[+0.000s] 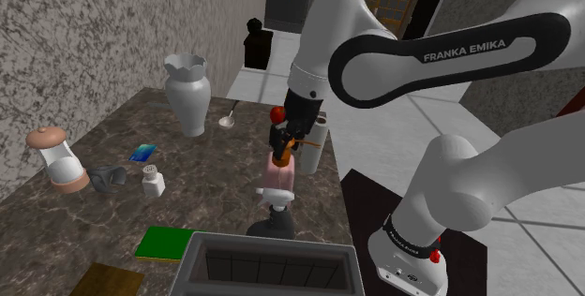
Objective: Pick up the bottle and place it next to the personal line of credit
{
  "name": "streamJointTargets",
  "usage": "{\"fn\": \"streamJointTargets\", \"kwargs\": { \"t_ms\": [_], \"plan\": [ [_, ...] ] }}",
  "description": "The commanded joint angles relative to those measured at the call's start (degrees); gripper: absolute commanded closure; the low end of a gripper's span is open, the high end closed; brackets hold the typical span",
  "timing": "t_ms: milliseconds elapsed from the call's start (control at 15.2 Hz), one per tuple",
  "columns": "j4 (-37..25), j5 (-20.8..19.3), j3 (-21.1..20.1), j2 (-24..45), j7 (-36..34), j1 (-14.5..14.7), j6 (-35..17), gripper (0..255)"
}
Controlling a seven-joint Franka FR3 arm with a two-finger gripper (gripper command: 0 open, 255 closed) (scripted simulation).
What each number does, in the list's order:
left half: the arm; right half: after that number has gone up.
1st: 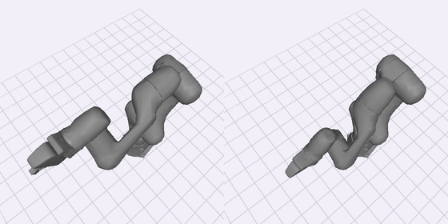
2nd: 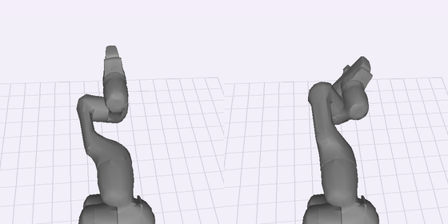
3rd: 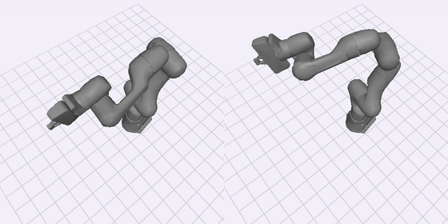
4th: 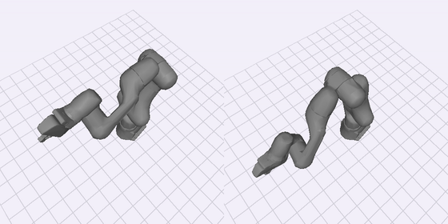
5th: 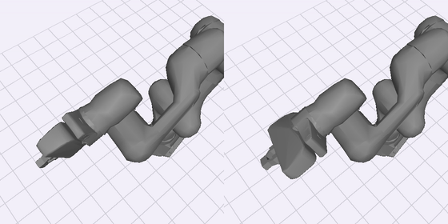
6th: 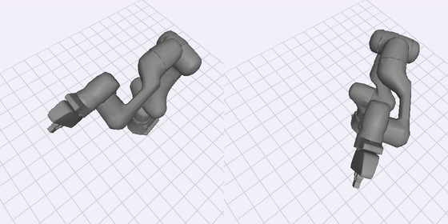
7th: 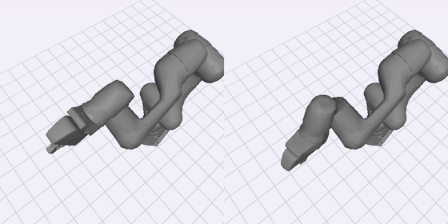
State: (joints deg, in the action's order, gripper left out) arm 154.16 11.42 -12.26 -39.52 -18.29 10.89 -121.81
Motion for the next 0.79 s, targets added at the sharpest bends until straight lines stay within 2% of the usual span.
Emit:
{"fn": "streamJointTargets", "kwargs": {
  "t_ms": [0,726],
  "plan": [
    [-1.15,-0.18,0.15,-0.61,-0.17,-0.03,1.78,255],
    [-8.69,-1.3,1.22,-2.12,-0.65,-0.49,10.82,255]
  ]
}}
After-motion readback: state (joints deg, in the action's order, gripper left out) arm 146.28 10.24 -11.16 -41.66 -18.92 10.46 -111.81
